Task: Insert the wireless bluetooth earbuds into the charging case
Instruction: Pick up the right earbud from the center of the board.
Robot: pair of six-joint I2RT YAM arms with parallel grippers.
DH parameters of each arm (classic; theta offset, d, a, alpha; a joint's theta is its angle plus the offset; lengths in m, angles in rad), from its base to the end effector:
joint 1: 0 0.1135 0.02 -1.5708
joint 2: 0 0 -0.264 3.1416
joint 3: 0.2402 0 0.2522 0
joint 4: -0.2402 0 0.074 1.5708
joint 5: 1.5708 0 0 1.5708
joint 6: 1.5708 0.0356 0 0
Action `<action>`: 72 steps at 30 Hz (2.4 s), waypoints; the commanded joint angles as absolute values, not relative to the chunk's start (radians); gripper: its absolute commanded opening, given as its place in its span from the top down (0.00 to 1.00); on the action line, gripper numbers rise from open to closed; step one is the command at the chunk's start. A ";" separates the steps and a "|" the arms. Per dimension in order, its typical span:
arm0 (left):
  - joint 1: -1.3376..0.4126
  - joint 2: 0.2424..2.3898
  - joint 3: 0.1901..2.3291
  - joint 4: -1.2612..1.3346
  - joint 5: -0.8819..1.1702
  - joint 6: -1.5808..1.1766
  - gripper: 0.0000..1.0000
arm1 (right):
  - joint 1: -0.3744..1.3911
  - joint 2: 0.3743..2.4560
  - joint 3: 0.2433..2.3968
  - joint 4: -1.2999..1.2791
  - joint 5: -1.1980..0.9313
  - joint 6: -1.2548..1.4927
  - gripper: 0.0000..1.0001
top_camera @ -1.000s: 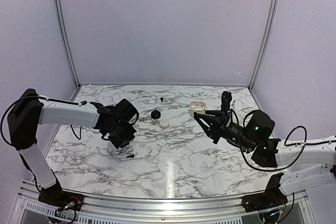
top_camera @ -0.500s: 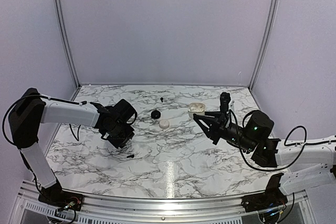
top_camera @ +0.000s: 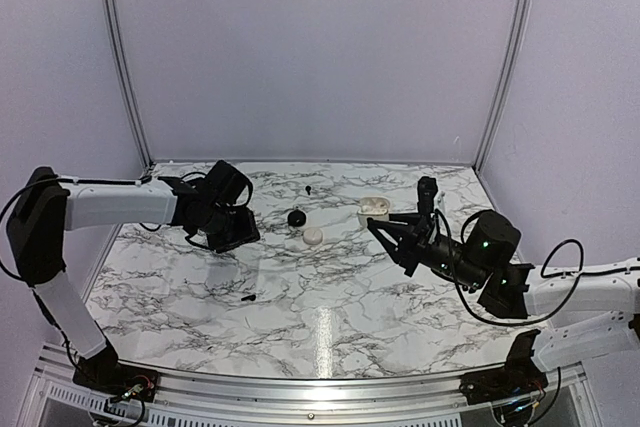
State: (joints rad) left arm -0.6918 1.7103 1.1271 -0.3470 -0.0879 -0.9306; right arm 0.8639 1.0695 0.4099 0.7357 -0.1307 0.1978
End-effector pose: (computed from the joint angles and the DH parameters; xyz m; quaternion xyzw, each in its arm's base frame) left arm 0.2790 -0.2270 0.2024 -0.1267 0.9398 -0.1994 0.2468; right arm 0.1474 0.1798 0.2506 -0.2670 0.6253 0.4088 0.6087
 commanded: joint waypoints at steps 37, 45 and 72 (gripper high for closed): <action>-0.604 1.949 1.401 -0.825 0.036 0.674 0.40 | 0.856 1.070 0.426 0.767 -0.158 0.242 1.00; -0.604 2.008 1.459 -0.825 0.010 0.669 0.45 | 0.856 1.071 0.428 0.763 -0.156 0.239 1.00; -0.605 1.973 1.410 -0.822 0.125 0.663 0.41 | 0.856 1.101 0.433 0.784 -0.176 0.256 1.00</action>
State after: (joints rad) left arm -0.6079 2.0060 1.4342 -0.7948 0.0780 0.6598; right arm 0.8635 1.1015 0.4103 0.7483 -0.1715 0.2420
